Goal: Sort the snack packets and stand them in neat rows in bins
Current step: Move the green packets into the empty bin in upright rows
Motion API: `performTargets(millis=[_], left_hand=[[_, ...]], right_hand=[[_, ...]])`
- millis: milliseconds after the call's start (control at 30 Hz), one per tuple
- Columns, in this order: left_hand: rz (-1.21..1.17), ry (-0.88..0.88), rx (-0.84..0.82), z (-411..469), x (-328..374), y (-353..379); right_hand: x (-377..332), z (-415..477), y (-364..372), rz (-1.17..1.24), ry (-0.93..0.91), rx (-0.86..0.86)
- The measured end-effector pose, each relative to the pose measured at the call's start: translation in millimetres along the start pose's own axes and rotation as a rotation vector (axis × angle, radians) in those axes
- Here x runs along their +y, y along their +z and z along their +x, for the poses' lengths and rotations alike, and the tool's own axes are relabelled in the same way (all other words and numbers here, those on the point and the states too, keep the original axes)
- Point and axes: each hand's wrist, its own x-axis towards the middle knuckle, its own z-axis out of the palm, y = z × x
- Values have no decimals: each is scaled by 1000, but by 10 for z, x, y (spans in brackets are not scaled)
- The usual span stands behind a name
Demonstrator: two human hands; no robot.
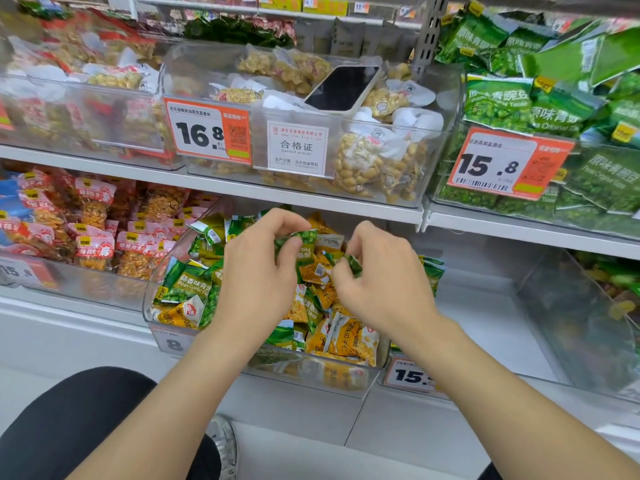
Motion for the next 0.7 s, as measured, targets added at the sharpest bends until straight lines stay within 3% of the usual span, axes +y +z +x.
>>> performTargets(millis=[167, 300, 500, 700], left_hand=[[-119, 12, 18, -11, 64, 47], [-290, -178, -44, -45, 124, 119], [-670, -469, -246, -63, 289, 196], [-758, -566, -259, -68, 347, 327]], right_hand=[[104, -101, -158, 483, 96, 57], [186, -150, -260, 871, 184, -14], [371, -221, -354, 928, 249, -90], [481, -240, -431, 1231, 464, -35]])
